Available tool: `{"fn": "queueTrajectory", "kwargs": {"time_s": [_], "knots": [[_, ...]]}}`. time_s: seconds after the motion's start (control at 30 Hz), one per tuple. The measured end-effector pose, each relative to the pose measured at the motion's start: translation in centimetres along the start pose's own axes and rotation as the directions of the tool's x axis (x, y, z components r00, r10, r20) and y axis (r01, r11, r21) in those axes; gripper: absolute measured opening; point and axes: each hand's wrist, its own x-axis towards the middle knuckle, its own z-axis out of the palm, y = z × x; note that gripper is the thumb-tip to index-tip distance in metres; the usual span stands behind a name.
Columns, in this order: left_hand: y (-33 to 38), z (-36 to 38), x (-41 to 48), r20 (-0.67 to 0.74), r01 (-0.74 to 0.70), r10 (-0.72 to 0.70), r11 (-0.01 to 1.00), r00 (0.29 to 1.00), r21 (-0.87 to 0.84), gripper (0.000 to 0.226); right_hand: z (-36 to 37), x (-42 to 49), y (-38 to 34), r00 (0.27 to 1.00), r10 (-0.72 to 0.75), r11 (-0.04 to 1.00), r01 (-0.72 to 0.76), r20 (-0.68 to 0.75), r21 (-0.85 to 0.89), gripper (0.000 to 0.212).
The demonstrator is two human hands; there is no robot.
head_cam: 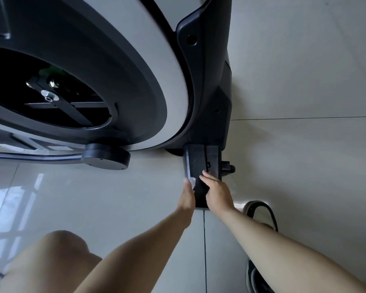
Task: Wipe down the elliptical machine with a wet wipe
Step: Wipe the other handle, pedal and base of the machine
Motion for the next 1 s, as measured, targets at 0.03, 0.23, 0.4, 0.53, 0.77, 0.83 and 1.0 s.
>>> {"fn": "queueTrajectory", "kwargs": {"time_s": [0.03, 0.23, 0.4, 0.53, 0.77, 0.83, 1.0], "knots": [[0.9, 0.1, 0.1, -0.043, 0.032, -0.034, 0.999, 0.998, -0.044, 0.077, -0.1, -0.1, -0.3, 1.000, 0.008, 1.000, -0.008, -0.003, 0.007, 0.072], [2.1, 1.4, 2.8, -0.265, -0.013, 0.079, 0.970, 0.961, 0.244, 0.029, -0.9, -0.4, -1.3, 0.997, 0.078, 0.991, -0.081, 0.027, 0.106, 0.056], [-0.4, 1.5, 0.7, -0.211, -0.139, 0.241, 0.903, 0.947, 0.407, 0.022, -1.1, -0.2, -1.4, 0.994, 0.103, 0.992, -0.100, -0.042, 0.071, 0.066], [1.7, 1.4, 1.7, -0.217, -0.150, 0.256, 0.898, 0.942, 0.413, 0.018, -0.8, 0.2, -1.3, 0.992, 0.097, 0.992, -0.091, -0.078, 0.088, 0.064], [8.2, 2.3, 6.7, -0.294, -0.123, 0.298, 0.861, 0.908, 0.493, 0.034, -1.1, 0.1, -1.1, 0.997, 0.009, 0.995, -0.002, -0.072, 0.100, 0.042], [8.5, 2.5, 7.4, -0.300, -0.101, 0.283, 0.858, 0.911, 0.504, 0.034, -1.0, 0.1, -1.1, 0.996, -0.024, 0.998, 0.029, -0.088, 0.057, 0.050], [5.9, 1.6, 5.0, -0.202, -0.186, 0.314, 0.858, 0.928, 0.479, 0.021, -0.4, 0.1, -0.9, 0.983, 0.130, 0.968, -0.098, -0.130, 0.230, 0.022]]}}
